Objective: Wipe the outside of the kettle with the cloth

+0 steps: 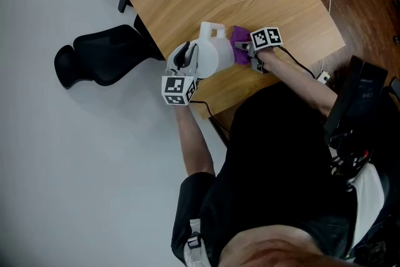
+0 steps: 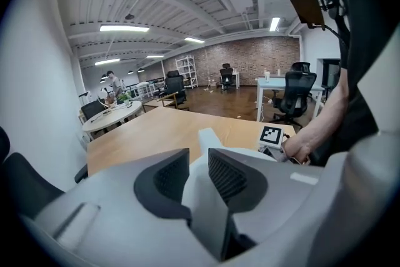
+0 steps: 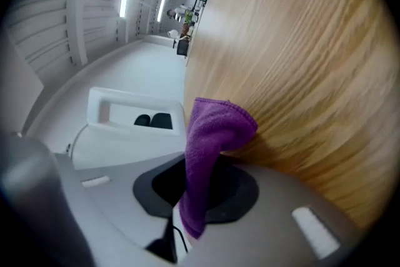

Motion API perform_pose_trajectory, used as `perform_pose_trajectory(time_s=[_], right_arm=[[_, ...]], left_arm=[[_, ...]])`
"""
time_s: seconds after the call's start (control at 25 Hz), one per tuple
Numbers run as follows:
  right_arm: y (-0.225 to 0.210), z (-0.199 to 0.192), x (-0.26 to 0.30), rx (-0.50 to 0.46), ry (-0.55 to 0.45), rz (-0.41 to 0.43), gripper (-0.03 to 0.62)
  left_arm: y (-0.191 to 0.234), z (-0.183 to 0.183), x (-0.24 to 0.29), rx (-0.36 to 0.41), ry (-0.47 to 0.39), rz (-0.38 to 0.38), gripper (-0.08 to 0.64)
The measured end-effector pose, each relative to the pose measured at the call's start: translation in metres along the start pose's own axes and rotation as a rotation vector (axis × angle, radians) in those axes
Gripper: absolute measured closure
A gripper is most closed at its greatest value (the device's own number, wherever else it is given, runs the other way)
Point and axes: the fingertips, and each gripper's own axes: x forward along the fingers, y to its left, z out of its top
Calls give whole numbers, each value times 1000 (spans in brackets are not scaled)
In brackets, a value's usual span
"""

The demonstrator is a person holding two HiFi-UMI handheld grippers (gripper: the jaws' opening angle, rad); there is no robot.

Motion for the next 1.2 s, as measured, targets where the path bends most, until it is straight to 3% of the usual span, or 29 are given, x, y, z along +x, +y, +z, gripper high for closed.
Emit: perform_pose_trajectory(time_s=[0.08, 0.2, 0.32, 0.4, 0.48, 0.56, 0.68, 0.8, 1.0, 1.2], right_arm=[[33, 17, -21, 13, -89, 109, 537], [114, 42, -56, -6, -195, 344, 536], [213, 58, -88, -202, -238, 583, 537], [258, 60, -96, -307, -230, 661, 537], [258, 51, -84, -304, -187, 618, 535], [228, 42, -64, -237, -159, 522, 535], [189, 40, -49, -179, -189, 444, 537], [132, 36, -31, -158, -191, 304, 537], [36, 27, 4, -112, -104, 39, 538], [-11, 18, 19, -97, -10, -141, 538]], left_arm=[[6, -3, -2, -40, 20, 68, 488], [14, -11, -4, -100, 36, 170, 486], [15, -13, -3, -114, 31, 198, 488], [14, -11, -1, -111, 26, 201, 488], [13, -10, -1, -108, 22, 204, 486], [12, -9, -2, -108, 20, 205, 486], [10, -5, -3, -106, 11, 211, 486], [8, -3, -3, -100, 3, 211, 488], [5, -4, -7, -91, -14, 206, 491], [6, -9, -8, -96, -22, 205, 495]])
